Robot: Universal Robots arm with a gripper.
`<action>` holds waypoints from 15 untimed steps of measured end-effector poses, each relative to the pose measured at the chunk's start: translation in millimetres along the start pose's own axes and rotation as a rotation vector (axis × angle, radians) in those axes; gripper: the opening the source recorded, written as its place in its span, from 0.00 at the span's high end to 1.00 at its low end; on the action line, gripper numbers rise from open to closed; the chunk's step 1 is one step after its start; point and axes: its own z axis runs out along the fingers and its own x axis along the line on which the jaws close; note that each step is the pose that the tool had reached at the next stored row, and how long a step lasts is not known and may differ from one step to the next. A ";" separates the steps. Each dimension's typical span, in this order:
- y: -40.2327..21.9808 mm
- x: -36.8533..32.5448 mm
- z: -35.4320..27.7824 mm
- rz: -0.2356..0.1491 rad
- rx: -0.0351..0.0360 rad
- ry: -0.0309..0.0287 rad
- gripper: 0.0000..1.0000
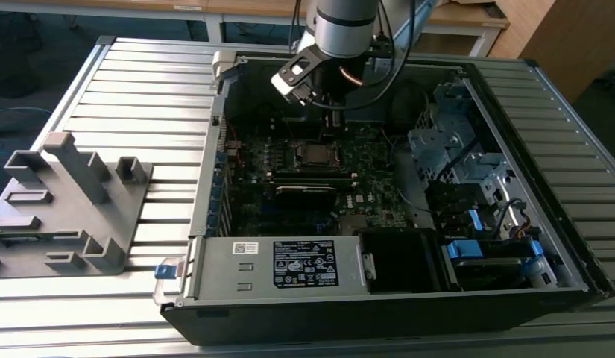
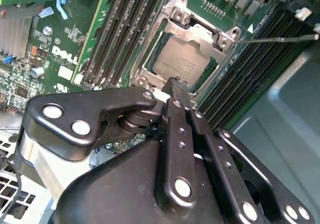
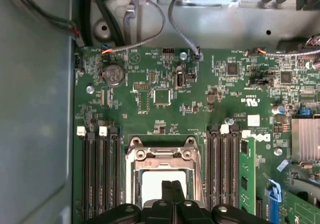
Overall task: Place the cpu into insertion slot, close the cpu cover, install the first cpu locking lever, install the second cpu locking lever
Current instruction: 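Close the cpu cover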
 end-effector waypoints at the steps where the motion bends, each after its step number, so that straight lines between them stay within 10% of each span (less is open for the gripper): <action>1: -1.2 0.0 0.4 -0.001 0.0000 0.0000 0.90; 15: -7.8 0.1 3.2 -0.005 -0.0002 0.0000 0.90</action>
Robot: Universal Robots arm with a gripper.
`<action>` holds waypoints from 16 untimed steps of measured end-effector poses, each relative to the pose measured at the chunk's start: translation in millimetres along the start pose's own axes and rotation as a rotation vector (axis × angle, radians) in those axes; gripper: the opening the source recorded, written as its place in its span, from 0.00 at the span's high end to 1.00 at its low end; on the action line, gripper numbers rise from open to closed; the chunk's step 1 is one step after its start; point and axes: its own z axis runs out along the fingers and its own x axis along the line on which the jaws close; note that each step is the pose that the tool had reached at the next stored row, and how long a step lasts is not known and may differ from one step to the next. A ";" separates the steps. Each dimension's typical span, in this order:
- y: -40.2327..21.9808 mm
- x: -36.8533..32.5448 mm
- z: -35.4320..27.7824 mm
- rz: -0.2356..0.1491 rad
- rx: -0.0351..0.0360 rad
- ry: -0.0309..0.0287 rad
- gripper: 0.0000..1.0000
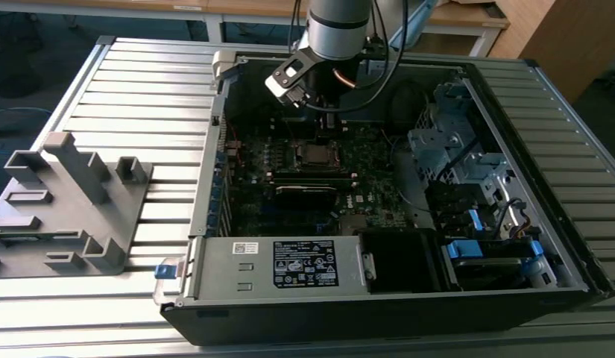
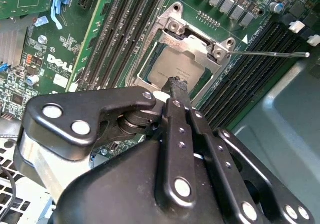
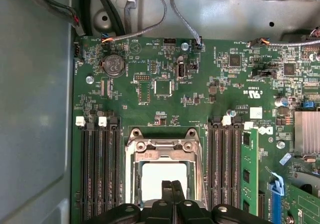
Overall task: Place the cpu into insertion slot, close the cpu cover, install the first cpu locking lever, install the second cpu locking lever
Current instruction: 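Close the cpu cover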
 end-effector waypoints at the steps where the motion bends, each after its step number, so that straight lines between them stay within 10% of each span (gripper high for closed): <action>1: 0.0 0.0 0.0 0.000 0.0000 0.0000 0.90; 16: -0.4 0.0 0.0 -0.030 -0.0012 0.0003 0.90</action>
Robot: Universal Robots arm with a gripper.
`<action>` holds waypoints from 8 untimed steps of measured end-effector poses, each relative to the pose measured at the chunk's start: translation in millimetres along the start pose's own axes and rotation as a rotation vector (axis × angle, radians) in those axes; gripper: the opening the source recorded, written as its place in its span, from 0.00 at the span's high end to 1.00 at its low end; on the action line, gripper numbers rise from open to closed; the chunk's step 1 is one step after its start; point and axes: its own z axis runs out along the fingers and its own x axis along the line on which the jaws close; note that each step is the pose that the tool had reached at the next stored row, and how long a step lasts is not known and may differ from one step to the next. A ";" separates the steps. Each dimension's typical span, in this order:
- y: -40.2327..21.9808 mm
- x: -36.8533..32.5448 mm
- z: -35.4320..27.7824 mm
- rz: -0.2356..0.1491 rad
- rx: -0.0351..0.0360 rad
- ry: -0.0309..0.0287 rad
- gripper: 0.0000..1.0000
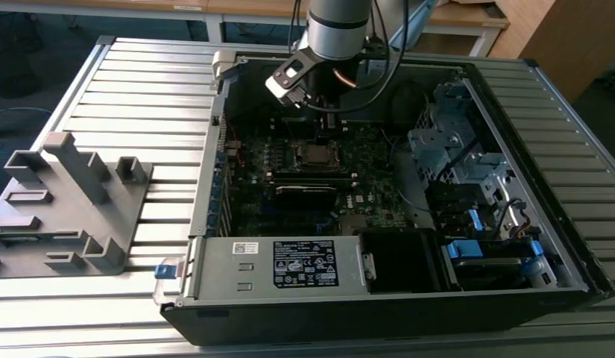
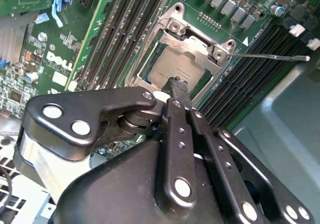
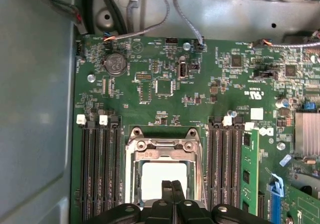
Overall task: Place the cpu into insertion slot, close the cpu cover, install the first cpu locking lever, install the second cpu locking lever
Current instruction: 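Close the cpu cover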
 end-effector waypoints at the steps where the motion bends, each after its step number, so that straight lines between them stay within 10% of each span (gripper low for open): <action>1: 0.0 0.0 0.0 -0.012 -0.0005 0.0002 0.90; 8: 0.0 0.0 0.0 -0.020 -0.0008 0.0002 0.90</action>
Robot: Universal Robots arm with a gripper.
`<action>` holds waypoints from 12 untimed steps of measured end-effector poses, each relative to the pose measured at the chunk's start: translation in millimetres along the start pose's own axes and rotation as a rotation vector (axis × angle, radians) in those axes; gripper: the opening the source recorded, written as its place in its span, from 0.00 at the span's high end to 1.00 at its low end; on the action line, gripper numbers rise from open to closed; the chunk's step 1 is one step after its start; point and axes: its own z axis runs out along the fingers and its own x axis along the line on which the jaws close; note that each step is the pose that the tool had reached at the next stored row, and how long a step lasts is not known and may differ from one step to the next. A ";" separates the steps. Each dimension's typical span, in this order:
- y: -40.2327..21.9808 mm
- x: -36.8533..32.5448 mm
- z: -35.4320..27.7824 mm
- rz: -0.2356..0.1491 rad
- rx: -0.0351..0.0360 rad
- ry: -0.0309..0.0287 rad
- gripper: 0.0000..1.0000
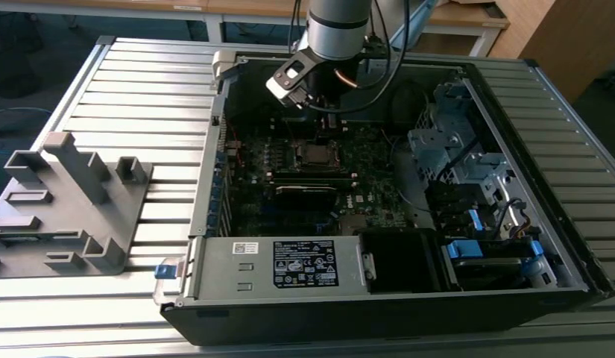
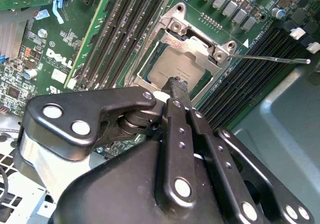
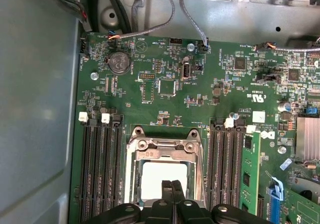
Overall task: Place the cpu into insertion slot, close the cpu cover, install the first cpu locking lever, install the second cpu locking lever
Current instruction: 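Close the cpu cover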
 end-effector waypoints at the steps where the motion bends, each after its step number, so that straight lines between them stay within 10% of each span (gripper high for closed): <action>1: 0.0 0.0 0.0 -0.005 -0.0002 0.0000 0.90; 12: 0.0 0.0 0.0 -0.024 -0.0010 0.0002 0.90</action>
